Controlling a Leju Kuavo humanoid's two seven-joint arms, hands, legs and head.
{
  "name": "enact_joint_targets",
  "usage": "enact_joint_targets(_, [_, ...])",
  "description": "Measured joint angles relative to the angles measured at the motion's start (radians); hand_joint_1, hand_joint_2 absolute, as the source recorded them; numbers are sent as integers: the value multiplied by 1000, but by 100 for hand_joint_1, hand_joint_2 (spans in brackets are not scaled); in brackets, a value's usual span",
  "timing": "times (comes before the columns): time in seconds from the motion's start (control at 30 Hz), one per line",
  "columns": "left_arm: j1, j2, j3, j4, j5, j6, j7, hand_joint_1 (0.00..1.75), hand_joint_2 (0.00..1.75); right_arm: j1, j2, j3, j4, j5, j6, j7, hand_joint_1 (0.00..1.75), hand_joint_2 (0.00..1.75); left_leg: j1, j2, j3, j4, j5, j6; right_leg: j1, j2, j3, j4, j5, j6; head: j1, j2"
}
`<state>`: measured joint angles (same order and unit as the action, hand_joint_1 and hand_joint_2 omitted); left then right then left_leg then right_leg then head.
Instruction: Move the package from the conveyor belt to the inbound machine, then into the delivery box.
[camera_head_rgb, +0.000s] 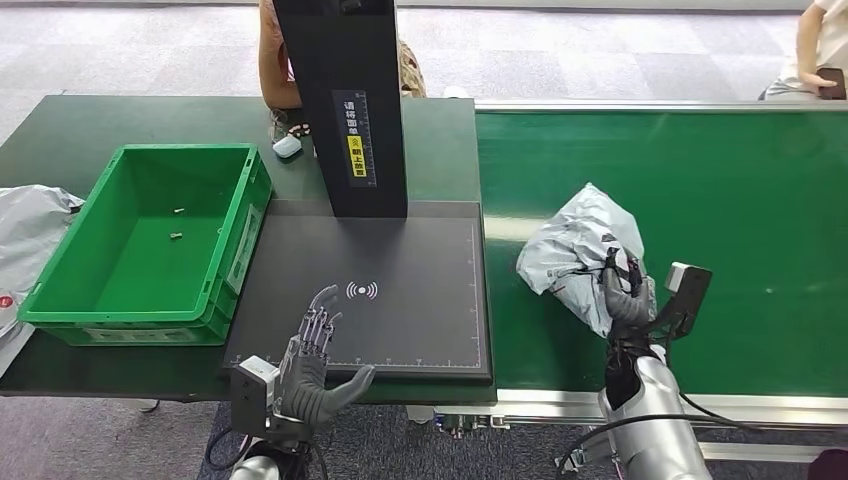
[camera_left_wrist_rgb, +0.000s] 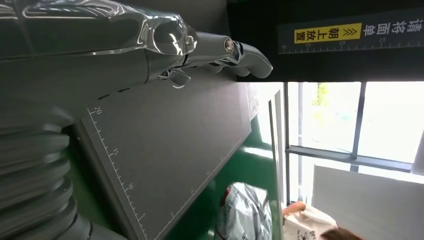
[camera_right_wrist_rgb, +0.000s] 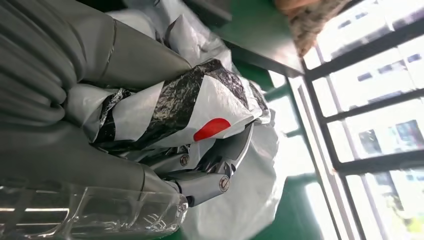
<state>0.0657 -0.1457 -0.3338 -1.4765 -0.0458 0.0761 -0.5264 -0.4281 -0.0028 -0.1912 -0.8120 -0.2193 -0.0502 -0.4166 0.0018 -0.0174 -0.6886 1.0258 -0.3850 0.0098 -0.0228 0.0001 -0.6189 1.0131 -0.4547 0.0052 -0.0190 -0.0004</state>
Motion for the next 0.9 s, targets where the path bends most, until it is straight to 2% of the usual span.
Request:
enact_joint_targets(0.17, [2, 0, 0, -13, 0, 17, -4, 0, 175, 78, 22, 7, -187, -98, -119, -72, 175, 175, 0, 0, 0, 0, 0, 0, 0, 0, 0, 0, 0, 0, 0, 0])
enact_joint_targets(0.3, [4, 0, 0, -25, 0, 25, -8, 0, 175, 125, 31, 59, -336, -76, -185, -142, 175, 175, 0, 1, 0, 0, 0, 0, 0, 1, -1, 1, 0, 0, 0, 0])
enact_joint_targets(0.43, [5, -1, 0, -34, -4, 37, -15, 0, 175, 135, 26, 170, -428, 63, -166, -178, 175, 175, 0, 5, 0, 0, -1, -2, 0, 4, -2, 1, 0, -1, 0, 0])
enact_joint_targets(0.63, [-1, -8, 2, -37, -8, 58, -39, 0, 175, 136, 9, 372, -467, 330, -152, -232, 175, 175, 1, 4, 0, 0, 0, -3, 1, 5, -2, 1, 0, -1, 0, 0])
enact_joint_targets(0.77, [-8, -14, 8, -37, 10, 72, -61, 0, 175, 119, 0, 493, -454, 413, -93, -199, 175, 175, 1, 4, 0, 0, 0, -3, 1, 5, -2, 1, 0, -1, 0, 0])
enact_joint_targets(0.9, [-19, -19, 17, -36, 24, 91, -76, 0, 175, 58, -5, 616, -356, 481, -14, -134, 175, 175, 1, 4, 0, 0, 0, -2, 1, 4, -2, 1, 0, -1, 0, 0])
